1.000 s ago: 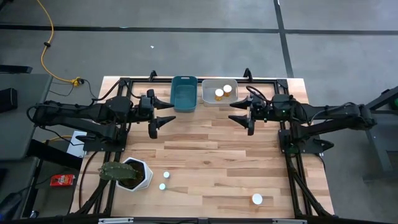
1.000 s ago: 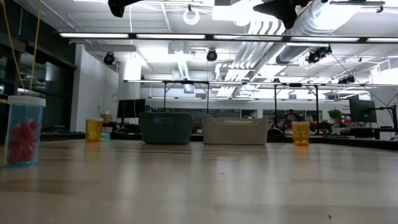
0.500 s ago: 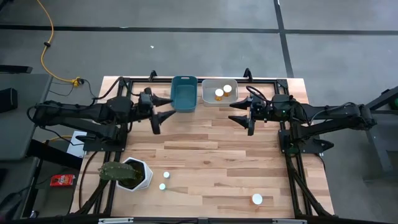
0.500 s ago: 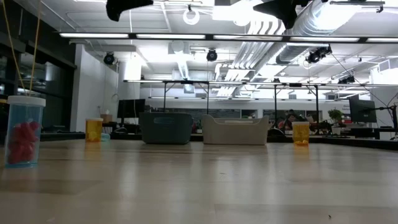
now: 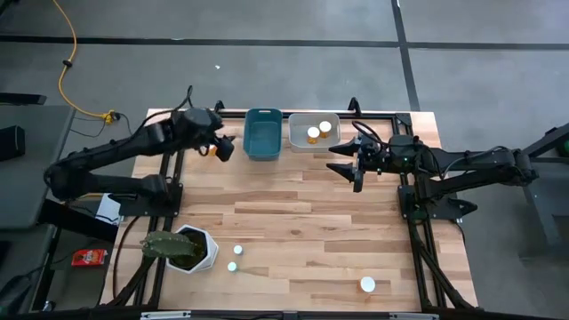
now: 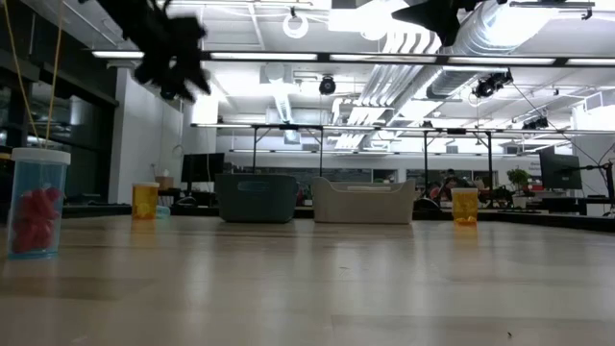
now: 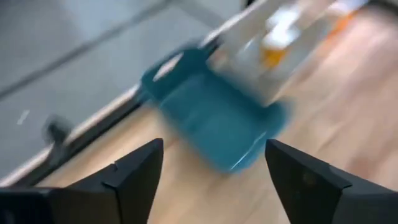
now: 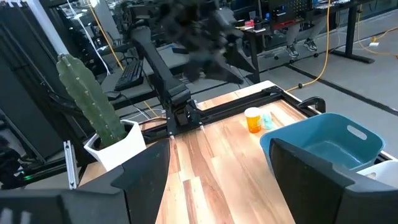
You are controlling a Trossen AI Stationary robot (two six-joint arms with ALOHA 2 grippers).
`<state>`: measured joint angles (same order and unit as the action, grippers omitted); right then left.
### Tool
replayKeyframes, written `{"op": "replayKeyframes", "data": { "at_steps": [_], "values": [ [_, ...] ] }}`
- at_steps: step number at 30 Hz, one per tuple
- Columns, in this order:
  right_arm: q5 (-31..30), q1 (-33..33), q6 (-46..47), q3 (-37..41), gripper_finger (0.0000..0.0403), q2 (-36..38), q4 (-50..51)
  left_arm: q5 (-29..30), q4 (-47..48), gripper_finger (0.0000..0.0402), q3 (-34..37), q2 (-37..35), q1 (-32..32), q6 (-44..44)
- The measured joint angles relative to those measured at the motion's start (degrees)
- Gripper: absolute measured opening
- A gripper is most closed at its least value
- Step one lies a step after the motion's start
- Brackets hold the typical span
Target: Pick and place medicine bottles into bin by pill shape (circle, oval)
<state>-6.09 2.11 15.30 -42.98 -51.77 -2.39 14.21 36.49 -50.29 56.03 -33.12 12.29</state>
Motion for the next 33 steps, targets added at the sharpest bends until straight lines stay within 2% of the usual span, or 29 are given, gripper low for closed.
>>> {"op": "replayKeyframes", "data": {
  "at_steps": [5, 10, 18, 26, 33],
  "values": [
    [0.0, 0.0, 0.3, 0.0, 0.0268, 0.0, 0.0, -0.7, 9.8, 0.0310, 0.0, 5.7, -8.3, 0.0],
    [0.0, 0.0, 0.3, 0.0, 0.0268, 0.0, 0.0, -1.4, 12.6, 0.0335, 0.0, 10.9, -13.2, 0.9],
    [0.0, 0.0, 1.7, 0.0, 0.0268, 0.0, 0.0, -1.0, 15.3, 0.0344, 0.1, 17.6, -17.3, 9.7],
    [0.0, 0.0, 1.6, 0.0, 0.0268, 0.0, 0.2, -4.3, 15.7, 0.0344, 0.1, 24.2, -19.0, 13.1],
    [0.0, 0.0, 1.6, 0.0, 0.0268, 0.0, 0.7, -4.4, 14.3, 0.0344, 0.1, 25.9, -19.0, 14.5]
  ]
}}
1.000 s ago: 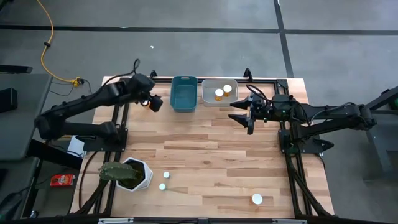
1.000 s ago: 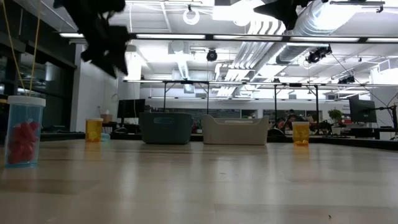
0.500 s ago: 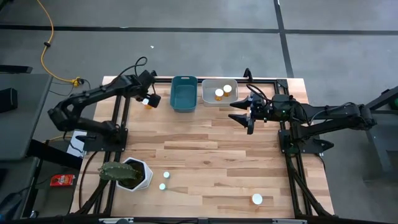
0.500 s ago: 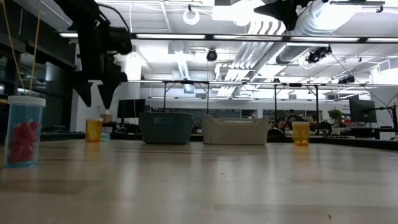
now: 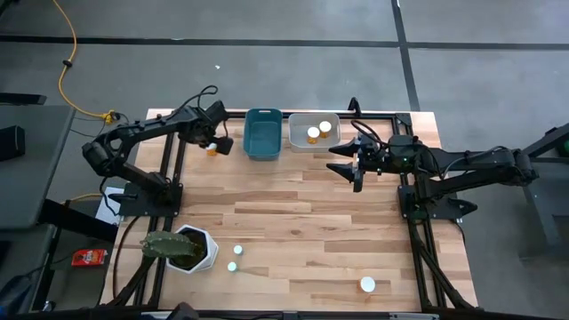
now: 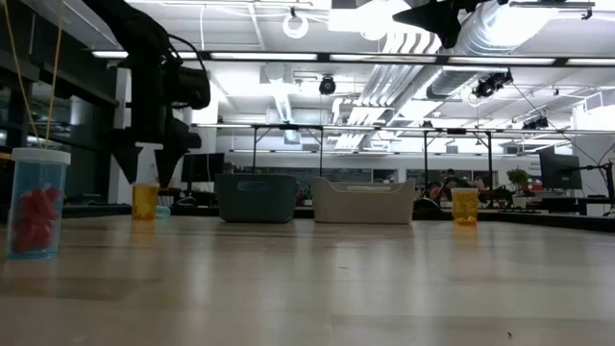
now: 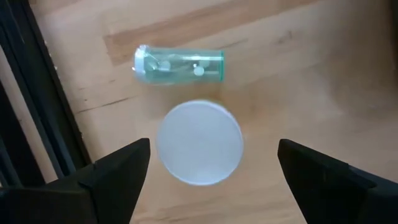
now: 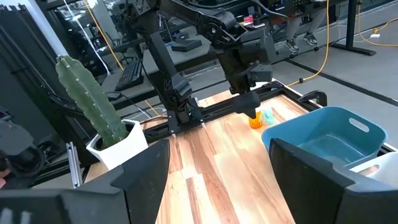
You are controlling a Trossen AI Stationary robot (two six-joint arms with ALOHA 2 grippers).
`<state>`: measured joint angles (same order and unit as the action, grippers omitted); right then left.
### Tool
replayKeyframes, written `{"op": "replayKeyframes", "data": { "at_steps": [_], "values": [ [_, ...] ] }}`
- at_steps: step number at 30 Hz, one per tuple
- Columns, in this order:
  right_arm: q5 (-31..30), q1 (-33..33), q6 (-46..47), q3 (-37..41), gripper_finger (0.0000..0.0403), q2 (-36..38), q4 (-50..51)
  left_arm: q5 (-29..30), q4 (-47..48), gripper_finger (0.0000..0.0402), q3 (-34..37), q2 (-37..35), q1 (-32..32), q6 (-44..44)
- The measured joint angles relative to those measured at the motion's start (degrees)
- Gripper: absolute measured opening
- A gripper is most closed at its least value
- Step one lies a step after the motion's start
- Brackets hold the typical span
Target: Pick and place medicine bottles into bin by pill shape (circle, oval)
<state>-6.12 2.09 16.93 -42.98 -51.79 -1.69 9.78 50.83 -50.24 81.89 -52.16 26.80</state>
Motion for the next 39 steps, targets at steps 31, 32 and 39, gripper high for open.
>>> {"op": "replayKeyframes", "data": {
  "at_steps": [31, 32, 39],
  "values": [
    [0.1, 0.0, 0.2, 0.0, 0.0268, 0.0, 1.5, -0.7, 1.1, 0.0192, 0.0, -0.1, 0.1, 1.5],
    [0.1, 0.0, 0.2, 0.0, 0.0268, 0.0, 1.5, -0.9, 1.0, 0.0190, 0.0, -0.1, 0.1, 1.3],
    [0.6, 0.0, 1.8, 0.0, 0.0268, 0.0, 1.5, -4.8, 1.0, 0.0178, 0.1, -4.7, 0.1, -1.5]
  ]
}}
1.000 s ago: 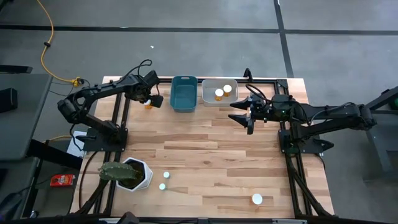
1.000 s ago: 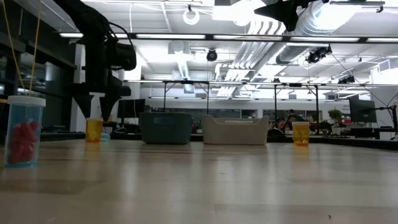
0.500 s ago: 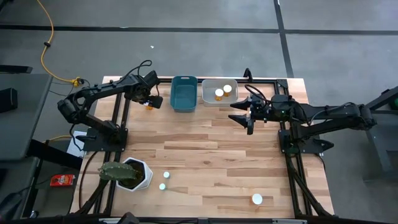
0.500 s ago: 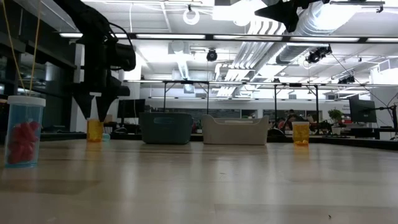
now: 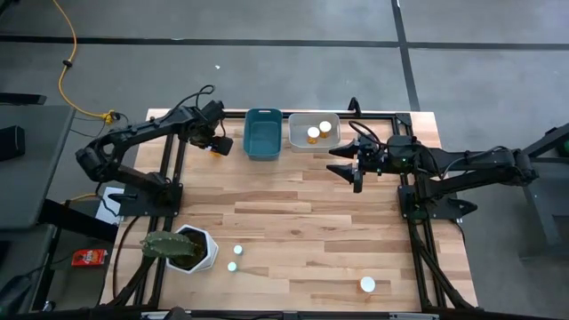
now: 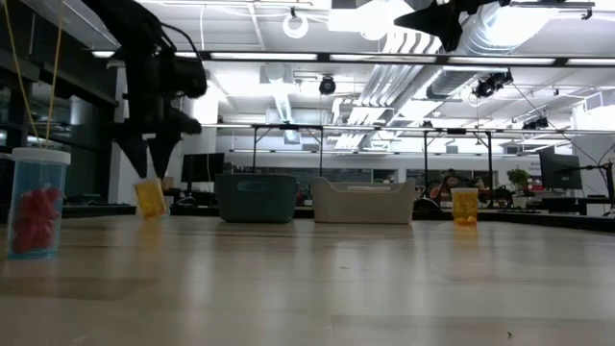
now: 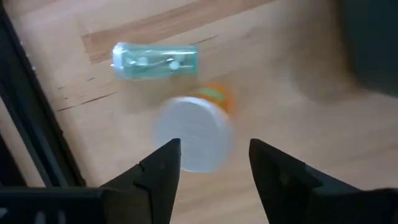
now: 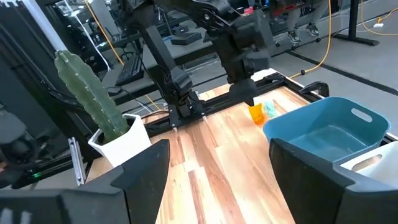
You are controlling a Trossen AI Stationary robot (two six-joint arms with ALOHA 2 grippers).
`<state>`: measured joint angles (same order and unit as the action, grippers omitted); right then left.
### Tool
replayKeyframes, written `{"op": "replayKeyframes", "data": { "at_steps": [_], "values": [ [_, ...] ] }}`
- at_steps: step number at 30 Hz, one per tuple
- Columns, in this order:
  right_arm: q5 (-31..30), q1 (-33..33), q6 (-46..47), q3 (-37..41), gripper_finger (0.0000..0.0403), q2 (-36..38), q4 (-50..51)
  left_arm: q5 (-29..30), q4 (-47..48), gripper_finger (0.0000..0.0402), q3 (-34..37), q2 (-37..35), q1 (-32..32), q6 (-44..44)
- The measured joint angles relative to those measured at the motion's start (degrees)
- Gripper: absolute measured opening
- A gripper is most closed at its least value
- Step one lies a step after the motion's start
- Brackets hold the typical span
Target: Pick and place medicine bottles into bin by pill shape (circle, oval)
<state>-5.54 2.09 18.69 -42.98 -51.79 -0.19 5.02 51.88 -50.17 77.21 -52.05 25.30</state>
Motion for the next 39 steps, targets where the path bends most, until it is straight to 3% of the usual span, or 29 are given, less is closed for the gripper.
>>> {"op": "replayKeyframes", "data": {
  "at_steps": [5, 11, 20, 25, 39],
  "values": [
    [0.0, 0.0, 0.9, 0.0, 0.0268, 0.0, -0.1, -2.5, 0.2, 0.0158, 0.0, -8.2, 0.0, -2.2],
    [0.1, 0.0, 0.8, 0.0, 0.0268, 0.0, -0.5, -0.9, 0.7, 0.0134, 0.0, -15.5, -0.1, -2.5],
    [0.1, 0.0, 0.8, 0.0, 0.0268, 0.0, -0.5, -2.6, 1.5, 0.0138, 0.0, -16.5, 0.8, -2.5],
    [0.1, 0.0, 0.8, 0.0, 0.0268, 0.0, -0.5, -2.6, 1.5, 0.0167, 0.0, -13.9, 1.4, -5.1],
    [0.2, 0.0, 2.1, 0.0, 0.0268, 0.0, -0.5, -2.9, -0.1, 0.0311, 0.0, -5.0, 1.5, -8.0]
  ]
}}
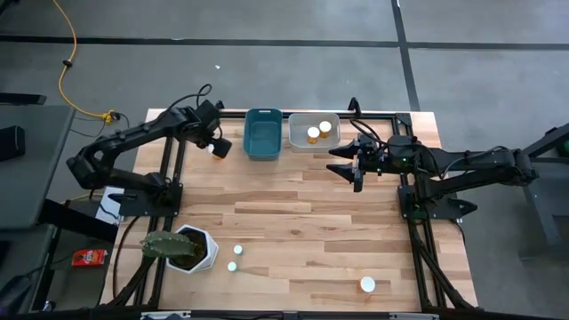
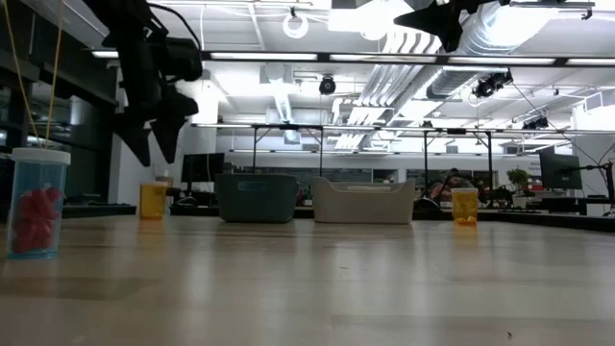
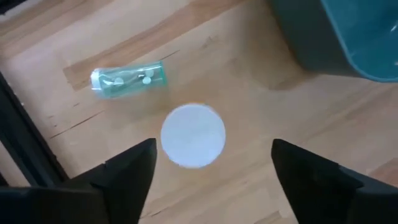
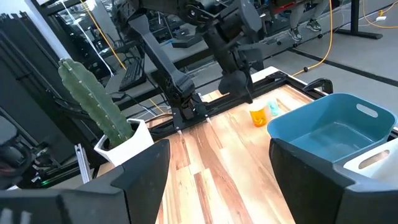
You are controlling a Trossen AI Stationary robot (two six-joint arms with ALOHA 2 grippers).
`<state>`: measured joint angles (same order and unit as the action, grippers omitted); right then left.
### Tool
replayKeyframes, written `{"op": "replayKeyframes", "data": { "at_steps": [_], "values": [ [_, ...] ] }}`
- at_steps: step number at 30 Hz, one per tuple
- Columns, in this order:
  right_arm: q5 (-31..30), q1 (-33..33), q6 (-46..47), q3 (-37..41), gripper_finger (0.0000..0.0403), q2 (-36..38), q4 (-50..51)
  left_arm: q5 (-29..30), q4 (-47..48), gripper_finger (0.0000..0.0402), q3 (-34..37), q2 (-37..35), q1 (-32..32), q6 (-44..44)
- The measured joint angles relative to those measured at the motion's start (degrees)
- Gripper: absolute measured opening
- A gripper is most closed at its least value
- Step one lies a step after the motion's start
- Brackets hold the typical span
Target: Pick and place medicine bottles into bin by pill shape (circle, oval)
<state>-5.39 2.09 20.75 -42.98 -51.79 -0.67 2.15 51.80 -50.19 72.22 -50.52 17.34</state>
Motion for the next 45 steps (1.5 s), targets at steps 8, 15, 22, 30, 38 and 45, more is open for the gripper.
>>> {"op": "replayKeyframes", "data": {
  "at_steps": [8, 15, 22, 30, 38, 45],
  "values": [
    [0.0, 0.0, 0.0, 0.0, 0.0268, 0.0, 0.0, 1.3, -2.3, 0.0337, 0.0, 5.5, 0.0, 1.9],
    [0.0, 0.0, 0.0, 0.0, 0.0268, 0.0, 0.0, 3.2, -2.2, 0.0335, 0.0, 10.3, 0.0, 4.5],
    [0.0, 0.0, 0.0, 0.0, 0.0268, 0.0, 0.0, 3.2, -2.7, 0.0335, 0.0, 12.7, 0.0, 5.0],
    [0.0, 0.0, 0.0, 0.0, 0.0268, 0.0, 0.0, 3.3, -4.5, 0.0332, 0.0, 12.8, -0.1, 6.7],
    [0.0, 0.0, 0.0, 0.0, 0.0268, 0.0, 0.0, 3.5, -2.8, 0.0276, 0.0, 12.8, -0.1, 6.6],
    [0.0, 0.0, 0.0, 0.0, 0.0268, 0.0, 0.0, 3.7, -2.6, 0.0219, 0.0, 12.8, -0.1, 6.5]
  ]
}}
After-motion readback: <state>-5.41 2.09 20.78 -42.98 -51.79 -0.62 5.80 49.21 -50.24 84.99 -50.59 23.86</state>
